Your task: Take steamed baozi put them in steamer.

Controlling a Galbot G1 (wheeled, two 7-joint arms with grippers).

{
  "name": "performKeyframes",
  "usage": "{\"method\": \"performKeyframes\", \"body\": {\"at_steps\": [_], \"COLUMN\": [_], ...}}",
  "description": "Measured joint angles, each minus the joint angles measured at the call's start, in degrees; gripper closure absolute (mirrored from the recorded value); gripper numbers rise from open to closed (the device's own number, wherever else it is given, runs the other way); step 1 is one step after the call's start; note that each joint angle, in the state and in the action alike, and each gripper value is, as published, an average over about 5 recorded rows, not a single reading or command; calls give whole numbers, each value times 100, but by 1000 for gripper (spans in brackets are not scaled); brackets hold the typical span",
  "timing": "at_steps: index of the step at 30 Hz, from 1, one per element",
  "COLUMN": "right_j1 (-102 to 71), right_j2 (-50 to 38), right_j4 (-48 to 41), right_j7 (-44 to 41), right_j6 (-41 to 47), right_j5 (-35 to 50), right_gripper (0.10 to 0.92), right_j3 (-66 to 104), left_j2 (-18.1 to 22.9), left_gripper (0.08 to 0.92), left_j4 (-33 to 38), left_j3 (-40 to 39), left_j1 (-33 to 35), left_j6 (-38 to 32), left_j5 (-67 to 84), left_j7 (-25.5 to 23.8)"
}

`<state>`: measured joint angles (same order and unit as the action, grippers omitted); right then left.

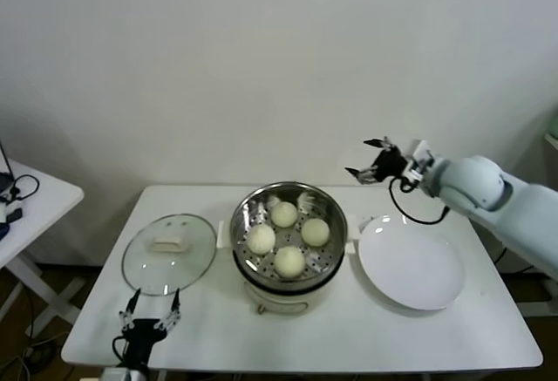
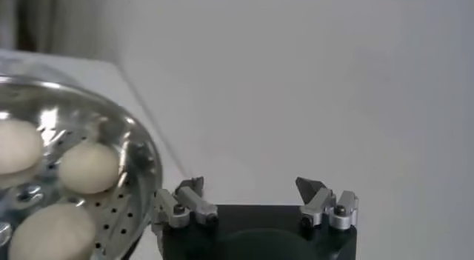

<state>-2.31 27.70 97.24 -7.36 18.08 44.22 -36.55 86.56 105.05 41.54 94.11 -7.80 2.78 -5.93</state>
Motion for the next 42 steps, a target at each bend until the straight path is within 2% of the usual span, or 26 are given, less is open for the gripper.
{"method": "performKeyframes", "body": {"at_steps": [7,13,18,25,30,42], "right_j1": [-2667,-4949,-6686,-8538,-9183,-9612], "right_j2": [355,1239,2054,3054,3588,4237], "right_j4": [589,841,900,810,637,471], "right_j7": [505,630,638,640,650,652], "right_j6": [-467,-1200,-2003,-3212,-3896,-4633], "right_j5": [-436,-953,-1382,-1771,-1935,-2211], "right_gripper": [203,203,203,203,203,203], "right_j3": [2678,4815,5972,6739,6938,7076], "left_j2": [-13,-17,21,49,53,64], "left_gripper": [177,177,177,177,177,177], "left_j4": [-17,-7,51,123,165,276], "left_j3": [-2,1,-13,-19,-39,-42], "left_j1": [-26,-17,-27,-18,0,73], "left_j6": [-35,-69,-75,-77,-88,-99], "left_j5": [47,94,114,115,117,124], "left_j7": [-10,-6,-8,-10,-12,-20]}}
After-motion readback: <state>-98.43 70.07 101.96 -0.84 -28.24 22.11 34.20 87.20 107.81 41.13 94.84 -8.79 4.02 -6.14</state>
